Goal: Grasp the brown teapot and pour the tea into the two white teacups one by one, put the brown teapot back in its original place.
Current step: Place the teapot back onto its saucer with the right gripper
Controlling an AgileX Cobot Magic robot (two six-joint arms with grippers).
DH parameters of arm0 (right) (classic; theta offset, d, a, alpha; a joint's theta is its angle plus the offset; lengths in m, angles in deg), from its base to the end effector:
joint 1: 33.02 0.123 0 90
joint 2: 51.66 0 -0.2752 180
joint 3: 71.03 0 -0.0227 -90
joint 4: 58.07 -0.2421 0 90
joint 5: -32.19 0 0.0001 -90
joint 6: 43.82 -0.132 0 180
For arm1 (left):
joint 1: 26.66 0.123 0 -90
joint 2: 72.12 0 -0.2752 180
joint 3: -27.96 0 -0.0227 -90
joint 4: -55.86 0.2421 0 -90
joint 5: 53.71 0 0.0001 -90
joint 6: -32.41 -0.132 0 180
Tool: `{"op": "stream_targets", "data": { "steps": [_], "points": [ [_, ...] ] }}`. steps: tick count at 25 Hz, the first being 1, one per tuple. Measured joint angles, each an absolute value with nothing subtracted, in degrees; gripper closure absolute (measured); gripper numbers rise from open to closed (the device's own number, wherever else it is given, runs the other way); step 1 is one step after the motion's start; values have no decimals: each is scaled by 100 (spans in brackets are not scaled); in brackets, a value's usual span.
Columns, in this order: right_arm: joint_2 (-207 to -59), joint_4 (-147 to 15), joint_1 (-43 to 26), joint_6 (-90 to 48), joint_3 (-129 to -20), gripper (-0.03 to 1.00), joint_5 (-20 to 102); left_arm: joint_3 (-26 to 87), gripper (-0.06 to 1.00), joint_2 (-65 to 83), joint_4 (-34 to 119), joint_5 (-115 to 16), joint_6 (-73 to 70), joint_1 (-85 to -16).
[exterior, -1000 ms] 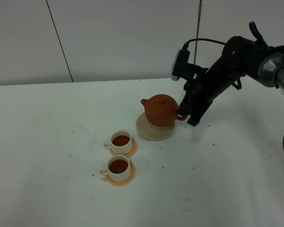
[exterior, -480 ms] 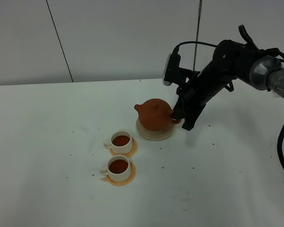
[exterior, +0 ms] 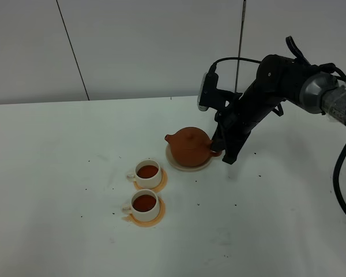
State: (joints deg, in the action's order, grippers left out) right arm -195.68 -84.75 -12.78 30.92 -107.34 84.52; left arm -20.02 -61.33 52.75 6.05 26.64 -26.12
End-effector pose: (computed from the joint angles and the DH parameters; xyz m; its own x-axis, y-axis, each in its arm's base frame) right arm 0.4609 0.2200 0.1192 -0.0776 -0.8704 -0.4862 -0.9721 0.1744 -0.1570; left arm 0.0408 -0.0058 0.2565 -0.4734 0.0687 -0.8781 0.0667 0.9969 0.0421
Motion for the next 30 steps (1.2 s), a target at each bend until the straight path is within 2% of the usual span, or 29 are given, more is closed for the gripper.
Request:
{"op": "stream_targets", "data": {
  "steps": [30],
  "points": [
    [-19634, -8471, -1272, 3109, -10734, 87, 8193, -2002, 71, -6133, 5275, 605, 2664, -2612]
  ]
}}
